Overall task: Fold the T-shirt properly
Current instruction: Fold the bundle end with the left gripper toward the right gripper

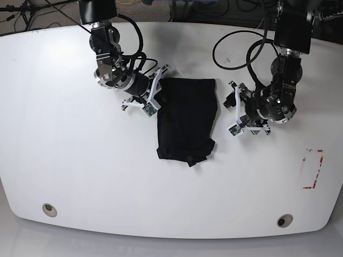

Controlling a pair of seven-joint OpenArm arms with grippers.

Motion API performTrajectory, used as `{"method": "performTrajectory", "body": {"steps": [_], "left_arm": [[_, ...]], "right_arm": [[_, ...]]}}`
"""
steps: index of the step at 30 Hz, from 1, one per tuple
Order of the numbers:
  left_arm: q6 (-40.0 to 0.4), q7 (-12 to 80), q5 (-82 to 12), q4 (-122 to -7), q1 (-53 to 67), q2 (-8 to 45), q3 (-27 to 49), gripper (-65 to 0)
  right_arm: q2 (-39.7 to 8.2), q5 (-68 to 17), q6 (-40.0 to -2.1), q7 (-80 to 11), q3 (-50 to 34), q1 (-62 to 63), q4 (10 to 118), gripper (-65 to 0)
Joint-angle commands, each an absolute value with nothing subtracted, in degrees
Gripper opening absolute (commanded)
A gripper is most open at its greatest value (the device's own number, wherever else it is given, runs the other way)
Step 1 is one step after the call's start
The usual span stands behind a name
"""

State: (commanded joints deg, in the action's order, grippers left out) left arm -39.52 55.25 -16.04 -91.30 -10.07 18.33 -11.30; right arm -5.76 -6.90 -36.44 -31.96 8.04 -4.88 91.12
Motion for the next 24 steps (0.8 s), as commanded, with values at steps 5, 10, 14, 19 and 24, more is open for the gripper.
{"method": "performTrajectory", "body": {"steps": [5,10,14,19,24], "left_arm": [[-39.5,58.2,-16.0,-98.0,-10.9,18.2,-10.5,-28.3],[-39.1,60.0,-15.6,-103.4,-12.7,15.1,-8.5,-28.3],[-35.9,59.9,-14.3,-104.2,-13.1,10.9,-8.4,-28.2],[-25.4,59.6,-8.7,-104.0,-13.1,3.3,-8.7,-27.9],[-19.6,54.6,-4.1,-102.5,-10.7,-3.2,-9.8,-27.8]], "right_arm": [[-5.6,-6.9,-36.4,-34.3,8.0,-5.0,95.1,-59.9],[-5.8,-6.9,-36.4,-37.9,8.0,-4.6,100.6,-59.9],[-7.4,-6.8,-36.4,-39.5,7.9,-4.5,104.0,-59.9],[-8.0,-7.0,-36.4,-39.9,3.4,-4.5,105.2,-59.9],[-7.9,-7.3,-37.0,-39.9,-4.1,-4.5,105.3,-59.9]]}}
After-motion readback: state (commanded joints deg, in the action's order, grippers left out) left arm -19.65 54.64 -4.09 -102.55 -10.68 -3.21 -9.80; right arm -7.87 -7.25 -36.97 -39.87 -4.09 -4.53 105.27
